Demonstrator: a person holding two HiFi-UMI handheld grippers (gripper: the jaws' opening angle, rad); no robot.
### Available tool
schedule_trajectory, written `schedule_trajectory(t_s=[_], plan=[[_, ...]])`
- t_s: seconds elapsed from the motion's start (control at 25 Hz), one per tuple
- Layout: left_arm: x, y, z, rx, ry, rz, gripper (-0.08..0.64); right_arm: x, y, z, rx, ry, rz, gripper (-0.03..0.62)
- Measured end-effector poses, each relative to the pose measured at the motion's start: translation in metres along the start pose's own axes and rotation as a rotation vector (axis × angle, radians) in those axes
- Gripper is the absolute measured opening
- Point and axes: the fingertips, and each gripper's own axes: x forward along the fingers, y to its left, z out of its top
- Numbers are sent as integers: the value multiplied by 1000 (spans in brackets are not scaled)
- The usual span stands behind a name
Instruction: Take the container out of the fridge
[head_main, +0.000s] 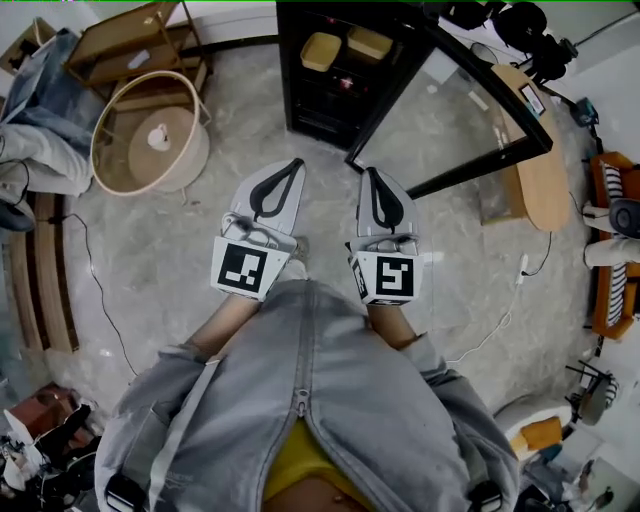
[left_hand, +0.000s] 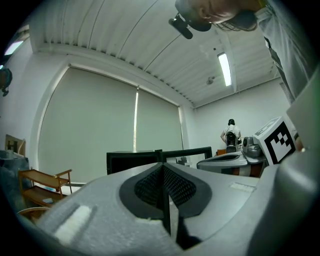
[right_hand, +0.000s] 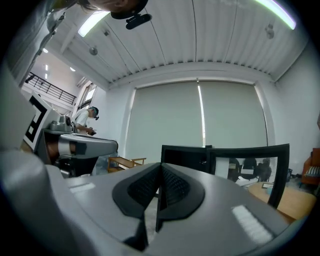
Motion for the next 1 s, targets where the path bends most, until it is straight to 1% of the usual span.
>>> schedule_trajectory(t_s=[0.16,0.52,0.76,1.0], plan=[[26,22,-12,-19,6,-41,5,25,-4,-8,-2,27,-37,0],[56,38,-33,-62,39,-79,5,45,-20,-22,28,75,-78,0],[75,51,-40,-66,38,-65,5,71,-27,-25,27,69,-49,0],[108,67,-41,-51,33,-34,5,114,-49,-25,10,49,-2,0]])
